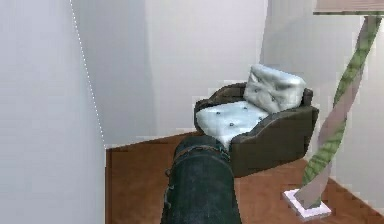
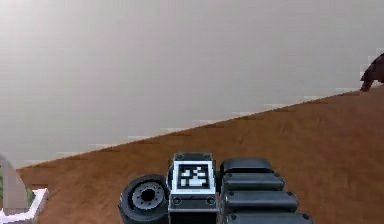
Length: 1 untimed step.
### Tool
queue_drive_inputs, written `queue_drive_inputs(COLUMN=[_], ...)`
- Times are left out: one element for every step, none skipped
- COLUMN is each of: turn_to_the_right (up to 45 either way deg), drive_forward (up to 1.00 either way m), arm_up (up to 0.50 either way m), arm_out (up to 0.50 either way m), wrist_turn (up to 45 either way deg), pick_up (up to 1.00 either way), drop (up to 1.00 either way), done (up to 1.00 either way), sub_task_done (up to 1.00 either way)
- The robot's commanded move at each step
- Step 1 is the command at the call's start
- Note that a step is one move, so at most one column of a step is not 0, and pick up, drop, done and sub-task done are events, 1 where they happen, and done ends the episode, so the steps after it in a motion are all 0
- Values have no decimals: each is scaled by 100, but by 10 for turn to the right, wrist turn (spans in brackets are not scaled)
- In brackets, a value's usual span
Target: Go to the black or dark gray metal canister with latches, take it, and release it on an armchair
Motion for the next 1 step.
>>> queue_drive_inputs(turn_to_the_right=[0], drive_forward=[100], arm_up=[0], arm_out=[0], wrist_turn=[0], pick_up=[0], drop=[0], done=[0], sub_task_done=[0])
